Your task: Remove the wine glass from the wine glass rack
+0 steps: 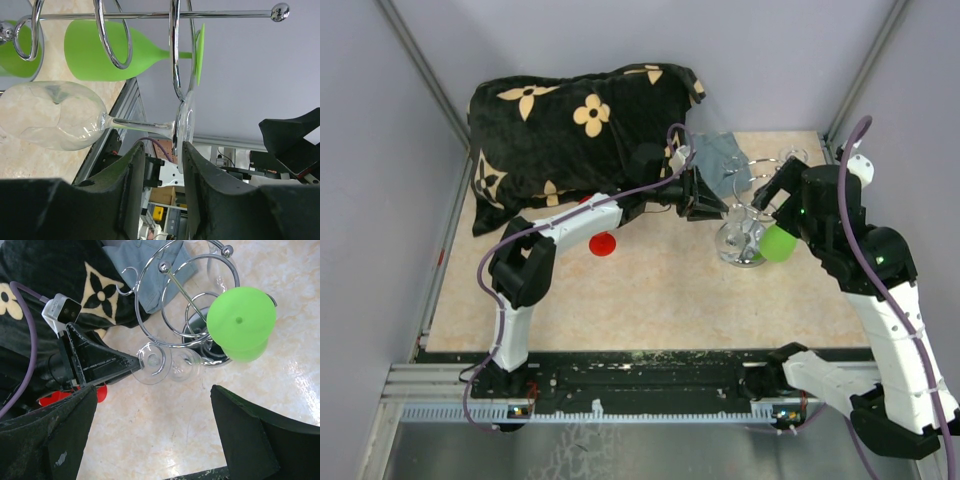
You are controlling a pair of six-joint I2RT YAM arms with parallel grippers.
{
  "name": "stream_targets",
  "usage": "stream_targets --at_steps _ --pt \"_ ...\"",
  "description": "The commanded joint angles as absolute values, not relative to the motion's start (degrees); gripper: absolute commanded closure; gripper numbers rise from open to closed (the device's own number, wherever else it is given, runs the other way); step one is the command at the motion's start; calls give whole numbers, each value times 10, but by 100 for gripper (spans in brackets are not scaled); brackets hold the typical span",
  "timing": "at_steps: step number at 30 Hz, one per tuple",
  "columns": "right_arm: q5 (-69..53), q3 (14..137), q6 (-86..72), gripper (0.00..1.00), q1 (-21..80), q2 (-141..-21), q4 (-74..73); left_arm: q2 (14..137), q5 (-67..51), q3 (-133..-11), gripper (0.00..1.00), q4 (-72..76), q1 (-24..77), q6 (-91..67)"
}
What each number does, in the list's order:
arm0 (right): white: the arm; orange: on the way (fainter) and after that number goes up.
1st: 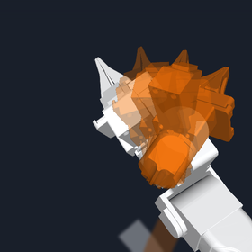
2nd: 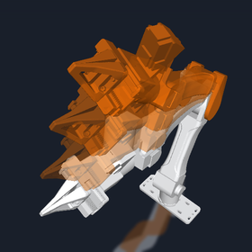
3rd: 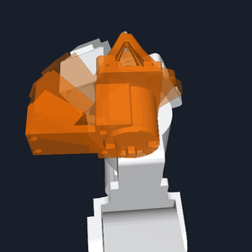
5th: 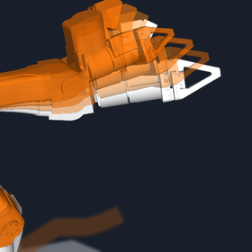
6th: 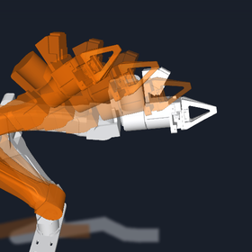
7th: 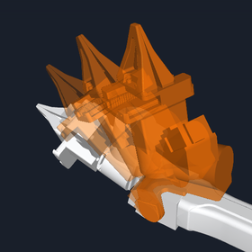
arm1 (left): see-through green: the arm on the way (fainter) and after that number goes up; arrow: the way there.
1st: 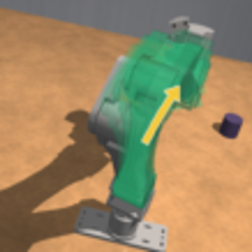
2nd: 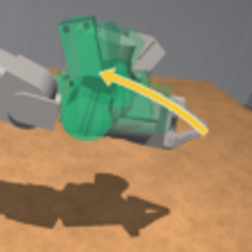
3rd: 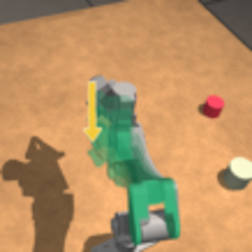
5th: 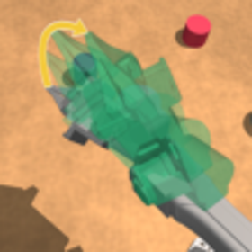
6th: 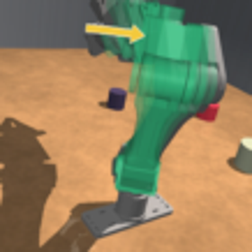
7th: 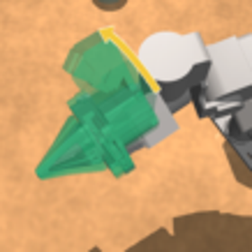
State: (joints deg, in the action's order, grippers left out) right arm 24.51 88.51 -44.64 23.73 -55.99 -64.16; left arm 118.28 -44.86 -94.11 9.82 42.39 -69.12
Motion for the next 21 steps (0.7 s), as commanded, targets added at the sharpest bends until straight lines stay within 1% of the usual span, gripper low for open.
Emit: stream_targets --at_steps 1,10,16,21 --pt "242 885 -447 5 234 -555 -612 1161 -442 -953 58 87 426 -677" --pt "237 882 -447 5 234 -555 -605 1155 -442 -958 70 80 422 -678" --pt "233 878 -446 5 234 -557 -600 1151 -444 -961 69 84 420 -685" --pt "230 876 -447 5 234 -558 -597 1148 -446 -960 65 87 420 -690"
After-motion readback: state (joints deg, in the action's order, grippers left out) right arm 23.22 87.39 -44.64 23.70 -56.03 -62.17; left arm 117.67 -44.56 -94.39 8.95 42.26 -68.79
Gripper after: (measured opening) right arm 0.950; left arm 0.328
